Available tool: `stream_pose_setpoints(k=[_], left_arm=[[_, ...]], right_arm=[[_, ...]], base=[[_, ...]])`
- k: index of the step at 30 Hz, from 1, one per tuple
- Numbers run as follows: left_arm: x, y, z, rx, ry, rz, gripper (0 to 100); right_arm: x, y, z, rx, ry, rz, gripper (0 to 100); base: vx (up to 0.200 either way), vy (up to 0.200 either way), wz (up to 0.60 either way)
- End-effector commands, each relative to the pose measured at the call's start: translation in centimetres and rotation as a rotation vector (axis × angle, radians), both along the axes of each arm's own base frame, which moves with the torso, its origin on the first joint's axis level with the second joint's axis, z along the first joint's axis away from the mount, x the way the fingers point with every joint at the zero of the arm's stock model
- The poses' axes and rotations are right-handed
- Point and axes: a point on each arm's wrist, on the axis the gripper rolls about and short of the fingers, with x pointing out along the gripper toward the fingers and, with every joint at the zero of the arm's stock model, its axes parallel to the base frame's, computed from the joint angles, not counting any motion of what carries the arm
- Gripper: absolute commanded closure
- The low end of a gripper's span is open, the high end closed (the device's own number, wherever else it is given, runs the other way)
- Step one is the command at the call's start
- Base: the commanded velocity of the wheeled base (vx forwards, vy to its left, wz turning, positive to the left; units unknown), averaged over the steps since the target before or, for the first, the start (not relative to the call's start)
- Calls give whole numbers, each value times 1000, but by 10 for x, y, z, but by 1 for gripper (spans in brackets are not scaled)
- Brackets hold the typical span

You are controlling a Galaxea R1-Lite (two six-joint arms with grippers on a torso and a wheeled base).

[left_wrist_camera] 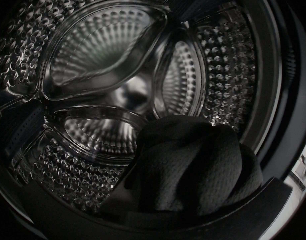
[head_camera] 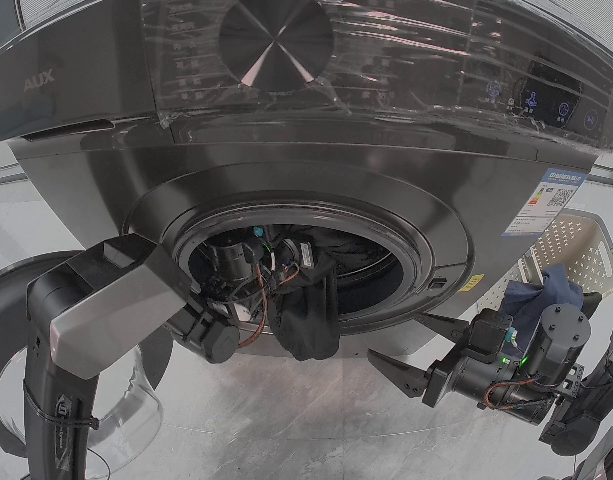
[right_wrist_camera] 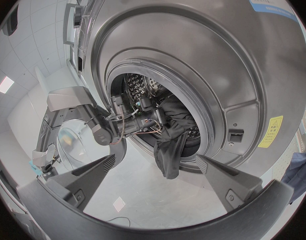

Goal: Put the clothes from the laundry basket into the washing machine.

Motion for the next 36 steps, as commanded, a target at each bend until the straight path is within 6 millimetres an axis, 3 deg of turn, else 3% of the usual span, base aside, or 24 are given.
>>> stream_pose_setpoints(k=[1, 9, 10, 13, 20, 30, 31, 36], left_arm=[[29, 4, -3, -7, -3, 49, 100], [41, 1, 0, -30, -26, 88, 100], [40, 1, -1, -27, -19, 90, 0], [33, 0, -7, -12, 27, 95, 0], [-4, 2, -22, 73, 258, 33, 0], [-13, 2, -46, 155, 362, 28, 0], [-13, 2, -46, 155, 362, 28, 100], [-11, 0, -55, 159, 367, 25, 100]], right_arm=[[-3, 3, -1, -2, 4, 17, 0], [-3, 4, -1, -2, 6, 19, 0], [-3, 4, -1, -2, 6, 19, 0], [-3, 4, -2, -2, 6, 20, 0], [-4, 6, 0, 4, -1, 28, 0], [-6, 7, 0, 4, -1, 34, 0], [-6, 7, 0, 4, -1, 34, 0], [-6, 8, 1, 5, -2, 36, 0]], base=[[0, 0, 0], [0, 0, 0], [0, 0, 0], [0, 0, 0], [0, 0, 0], [0, 0, 0], [0, 0, 0], [0, 0, 0]])
